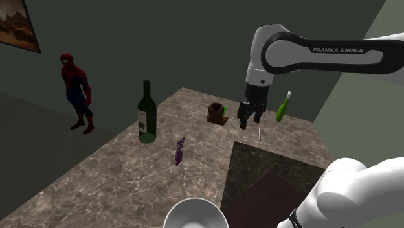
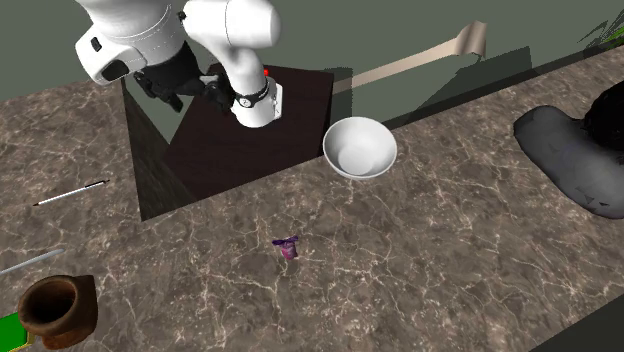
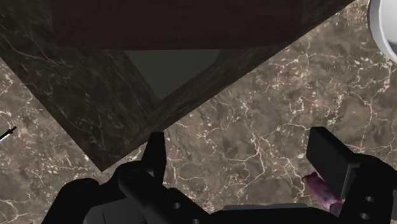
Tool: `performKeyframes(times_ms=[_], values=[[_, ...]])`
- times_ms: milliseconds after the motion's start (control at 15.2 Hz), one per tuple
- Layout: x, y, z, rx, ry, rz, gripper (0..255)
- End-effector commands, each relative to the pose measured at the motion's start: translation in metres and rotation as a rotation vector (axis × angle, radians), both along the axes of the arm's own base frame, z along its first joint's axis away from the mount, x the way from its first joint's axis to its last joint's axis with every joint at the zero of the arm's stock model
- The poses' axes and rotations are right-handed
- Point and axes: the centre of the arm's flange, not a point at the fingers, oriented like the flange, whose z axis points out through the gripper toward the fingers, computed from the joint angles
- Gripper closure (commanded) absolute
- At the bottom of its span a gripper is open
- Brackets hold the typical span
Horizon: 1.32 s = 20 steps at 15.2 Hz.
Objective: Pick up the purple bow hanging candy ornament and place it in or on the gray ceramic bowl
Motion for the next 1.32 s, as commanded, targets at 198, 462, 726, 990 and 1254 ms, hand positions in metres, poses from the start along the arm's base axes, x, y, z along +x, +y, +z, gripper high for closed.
performKeyframes(times_ms=[198,462,726,990,1254], values=[[0.045,0.056,-0.019,-0.067,0.004,0.029,0],[0.079,0.101,-0.038,-0.121,0.009,0.051,0],[0.112,0.145,-0.060,-0.175,0.013,0.074,0],[0.145,0.189,-0.084,-0.229,0.017,0.097,0],[0.176,0.232,-0.111,-0.283,0.021,0.119,0]])
